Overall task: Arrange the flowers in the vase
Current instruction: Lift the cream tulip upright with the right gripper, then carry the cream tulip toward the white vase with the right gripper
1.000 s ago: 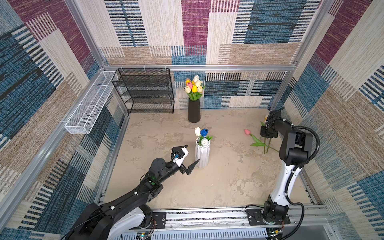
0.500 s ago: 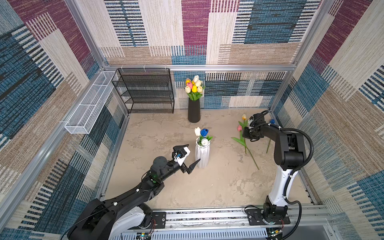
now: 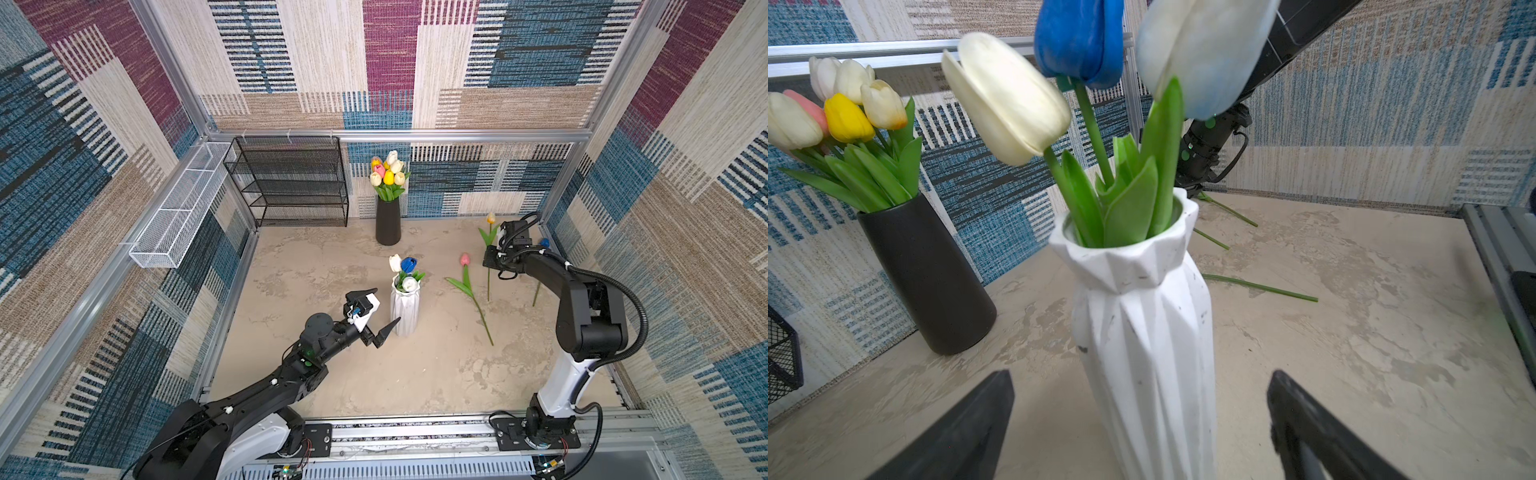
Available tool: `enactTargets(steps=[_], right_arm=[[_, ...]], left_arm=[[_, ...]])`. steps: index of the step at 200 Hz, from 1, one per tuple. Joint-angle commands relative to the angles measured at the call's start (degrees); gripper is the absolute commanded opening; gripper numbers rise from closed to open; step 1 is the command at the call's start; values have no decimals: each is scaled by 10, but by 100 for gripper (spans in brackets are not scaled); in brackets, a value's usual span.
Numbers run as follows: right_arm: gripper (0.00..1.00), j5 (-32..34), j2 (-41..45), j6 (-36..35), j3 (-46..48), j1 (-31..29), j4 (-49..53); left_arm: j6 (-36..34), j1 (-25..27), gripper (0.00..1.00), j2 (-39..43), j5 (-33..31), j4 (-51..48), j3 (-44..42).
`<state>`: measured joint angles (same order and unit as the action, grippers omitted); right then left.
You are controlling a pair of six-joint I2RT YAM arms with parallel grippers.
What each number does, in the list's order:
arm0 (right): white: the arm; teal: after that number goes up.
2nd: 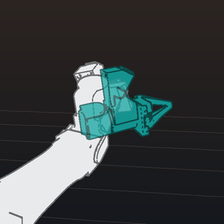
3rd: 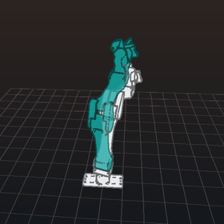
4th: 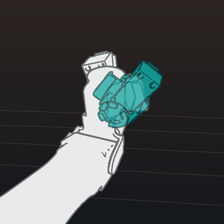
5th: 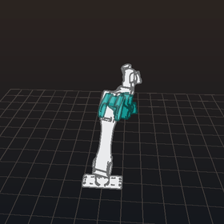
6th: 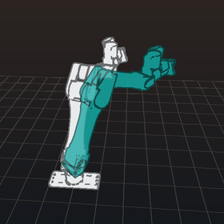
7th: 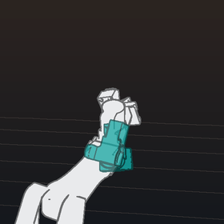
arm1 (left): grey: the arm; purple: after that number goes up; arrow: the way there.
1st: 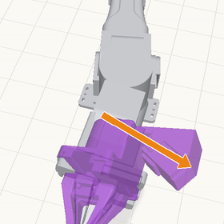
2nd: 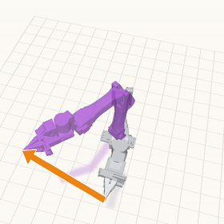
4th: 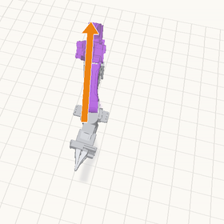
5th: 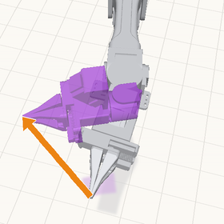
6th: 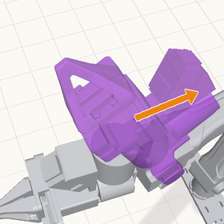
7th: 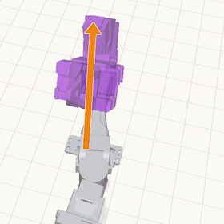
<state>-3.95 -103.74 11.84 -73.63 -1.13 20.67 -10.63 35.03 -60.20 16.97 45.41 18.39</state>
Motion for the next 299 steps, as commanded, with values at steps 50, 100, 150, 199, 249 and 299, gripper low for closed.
enactTargets(steps=[50,100,150,199,249,299], right_arm=[[0,-248,304,42,153,-35,-334],[0,-376,369,215,298,-133,-798],[0,-366,273,264,284,-204,-994],[0,-366,221,234,239,-237,-1003],[0,-352,180,188,225,-241,-980],[0,-368,143,211,226,-243,-1011]], left_arm=[[16,0,98,19,23,6,16],[12,0,99,13,43,-13,43],[18,0,99,-7,46,-5,51],[17,0,98,-16,43,-4,49],[12,0,98,-2,41,-14,49],[14,0,98,7,31,-14,33]])
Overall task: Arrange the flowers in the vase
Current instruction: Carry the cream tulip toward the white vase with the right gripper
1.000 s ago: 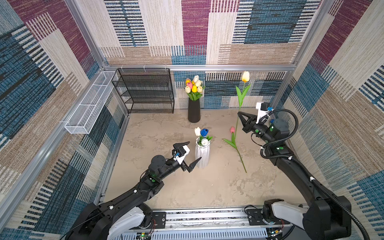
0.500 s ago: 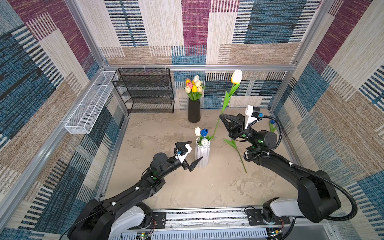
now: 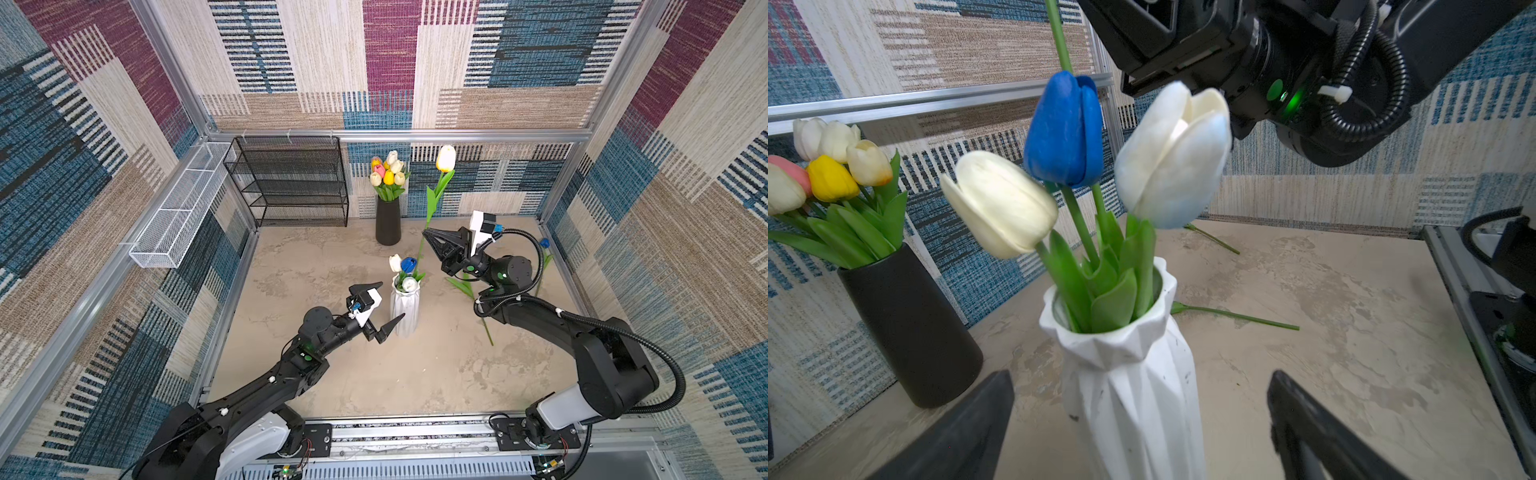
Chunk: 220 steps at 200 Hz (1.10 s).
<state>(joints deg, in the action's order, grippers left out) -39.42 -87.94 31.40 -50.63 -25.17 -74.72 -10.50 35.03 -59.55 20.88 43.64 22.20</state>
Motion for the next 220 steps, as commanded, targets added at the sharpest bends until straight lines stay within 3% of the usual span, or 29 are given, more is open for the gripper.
enactTargets(steps=[1,68,165,220], right_arm=[[0,-15,-16,16,-4,-3,-58],[0,-34,-30,25,17,-17,-69],[0,-23,15,-91,68,-21,25],[0,-59,-7,-100,78,-22,34]], left_arm=[[13,0,98,0,-8,4,-4],[15,0,98,-16,-8,20,-6],[14,0,98,-16,-17,30,-17],[14,0,98,-21,-19,35,-18]])
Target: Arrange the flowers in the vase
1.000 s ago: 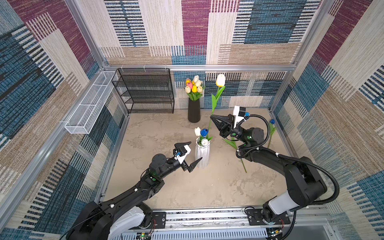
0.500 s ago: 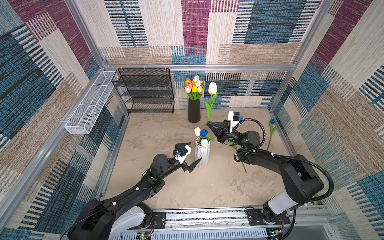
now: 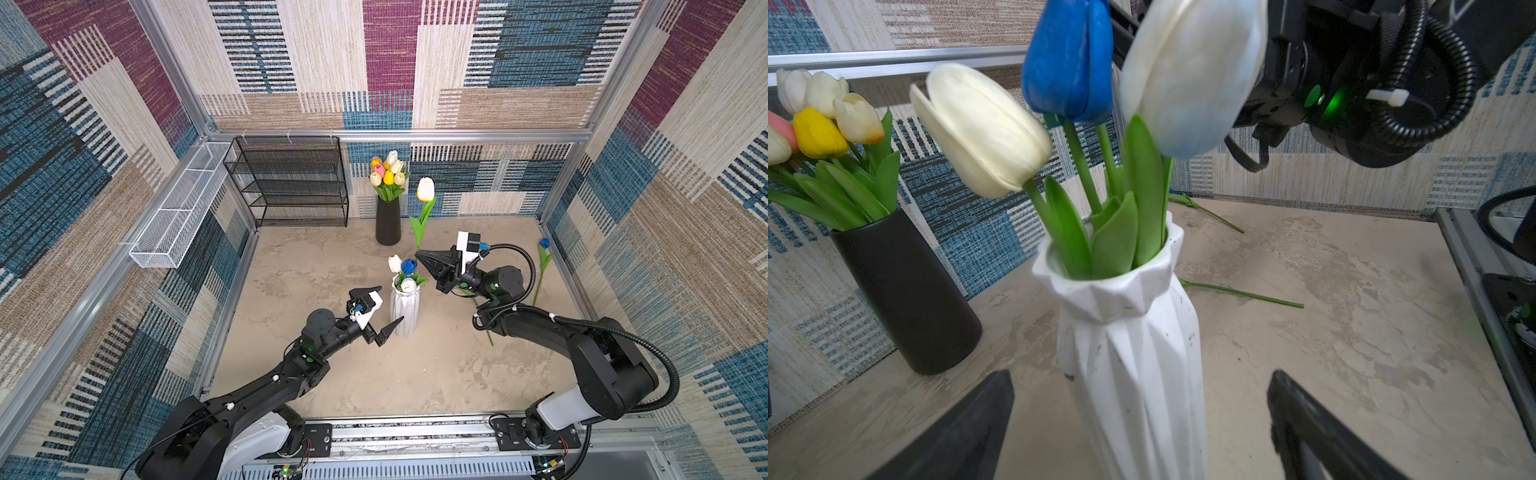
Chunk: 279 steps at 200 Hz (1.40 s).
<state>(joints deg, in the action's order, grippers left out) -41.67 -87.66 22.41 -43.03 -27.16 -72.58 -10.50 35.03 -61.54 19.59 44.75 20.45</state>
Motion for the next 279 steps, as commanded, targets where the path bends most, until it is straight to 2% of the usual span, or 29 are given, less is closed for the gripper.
enactTargets(steps=[1,58,103,140,172,220,279], right_arm=[[0,-38,-11,-10,2,-2,12],[1,-28,-1,-28,22,-4,27],[0,-7,43,-22,-12,-4,75],[0,16,67,-16,-34,-4,75],[0,25,51,-21,-58,-4,61],[0,-3,-7,-2,-97,-4,11],[0,-3,-5,-26,-128,-4,45]], left_arm=[[14,0,98,-1,-6,24,-1],[15,0,98,2,-8,23,-1],[14,0,98,-2,-6,25,2],[14,0,98,-2,-7,24,4],[14,0,98,-3,-6,25,5],[8,0,98,2,-7,11,10],[8,0,98,-1,-10,10,9]])
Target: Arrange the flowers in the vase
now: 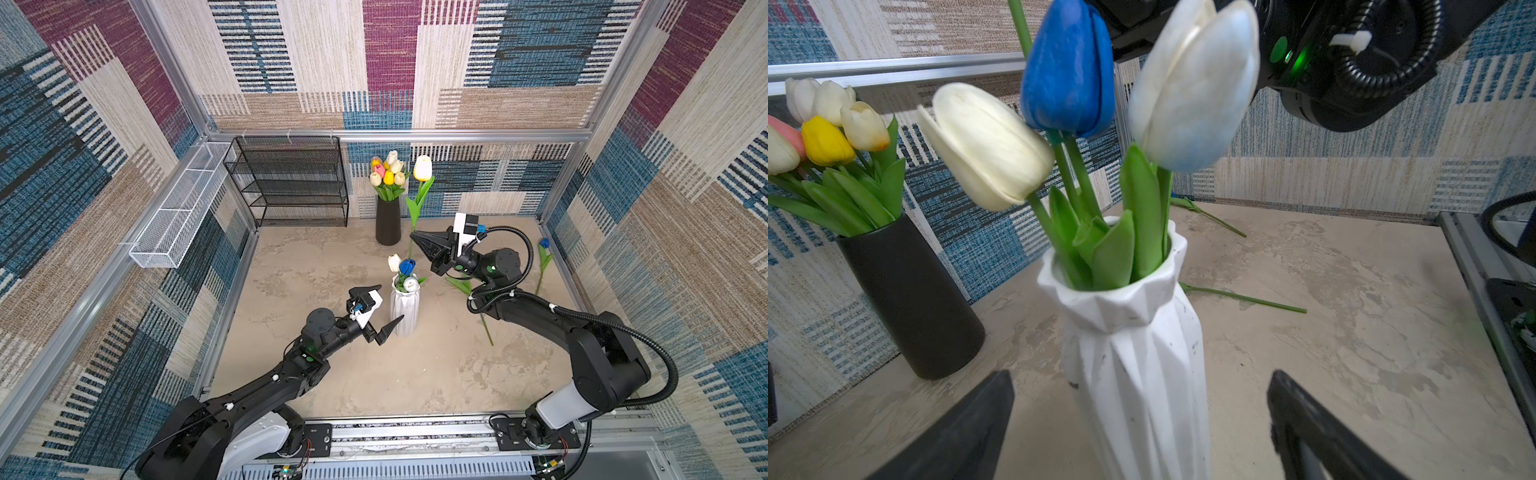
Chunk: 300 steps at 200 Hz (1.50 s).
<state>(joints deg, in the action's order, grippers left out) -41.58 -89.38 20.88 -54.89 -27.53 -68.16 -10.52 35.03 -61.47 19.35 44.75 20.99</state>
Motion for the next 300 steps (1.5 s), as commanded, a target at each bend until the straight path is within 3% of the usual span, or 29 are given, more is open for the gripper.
enactTargets(steps=[1,54,162,247,300], right_arm=[[0,-4,13,-11,-10,0,1],[0,1,36,-27,-24,0,27],[0,-32,-41,5,-40,0,-26],[0,-18,23,3,5,0,12],[0,-22,16,3,20,-1,4]], left_arm=[[8,0,98,-1,-7,10,4],[13,0,98,-14,-5,24,3],[13,0,98,-8,-7,13,2],[15,0,98,-21,-1,20,8],[19,0,98,-26,3,25,11]])
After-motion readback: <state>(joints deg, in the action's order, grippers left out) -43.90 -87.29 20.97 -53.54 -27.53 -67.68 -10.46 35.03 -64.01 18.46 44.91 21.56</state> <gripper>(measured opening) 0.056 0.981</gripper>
